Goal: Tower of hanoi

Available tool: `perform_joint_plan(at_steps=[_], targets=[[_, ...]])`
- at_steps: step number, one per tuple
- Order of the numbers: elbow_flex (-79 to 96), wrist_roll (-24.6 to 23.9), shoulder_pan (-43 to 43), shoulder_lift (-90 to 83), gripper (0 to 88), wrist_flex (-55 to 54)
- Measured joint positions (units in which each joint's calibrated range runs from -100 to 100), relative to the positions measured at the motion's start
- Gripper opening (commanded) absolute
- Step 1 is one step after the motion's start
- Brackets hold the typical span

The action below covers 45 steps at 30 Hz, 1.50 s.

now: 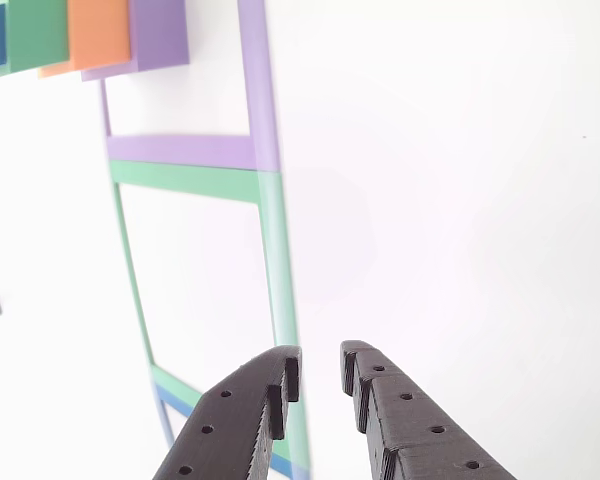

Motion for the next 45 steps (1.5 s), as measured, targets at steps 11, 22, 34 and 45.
perform_joint_plan(at_steps=[11,22,34,45], targets=[[0.0,0.0,0.0,0.0,0.8,0.0],[0.0,0.0,0.0,0.0,0.9,0.0],[0.0,0.0,0.65,0.0,0.8,0.0],[-0.09,0.0,1.96,0.0,0.8,-0.08]])
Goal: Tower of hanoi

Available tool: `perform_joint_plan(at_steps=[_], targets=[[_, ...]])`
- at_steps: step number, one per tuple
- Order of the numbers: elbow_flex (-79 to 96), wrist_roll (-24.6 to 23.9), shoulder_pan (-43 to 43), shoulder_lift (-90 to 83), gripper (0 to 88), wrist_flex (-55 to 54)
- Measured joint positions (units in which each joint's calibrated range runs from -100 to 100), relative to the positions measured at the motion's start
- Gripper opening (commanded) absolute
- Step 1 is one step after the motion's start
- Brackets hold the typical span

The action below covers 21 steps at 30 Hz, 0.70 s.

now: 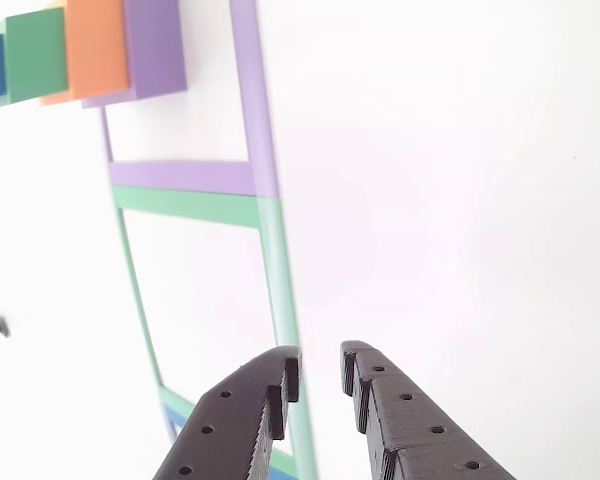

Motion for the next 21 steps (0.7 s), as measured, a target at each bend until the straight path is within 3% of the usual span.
perform_joint_plan(at_steps=[7,16,19,21], targets=[[-8.79,1.58,0.98,10.98,0.8,-1.2],[-30.37,20.89,0.98,22.79,0.8,-2.41],[-37.95,29.75,0.98,26.85,0.8,-1.61],[-42.47,38.42,0.98,28.96,0.8,-0.88]])
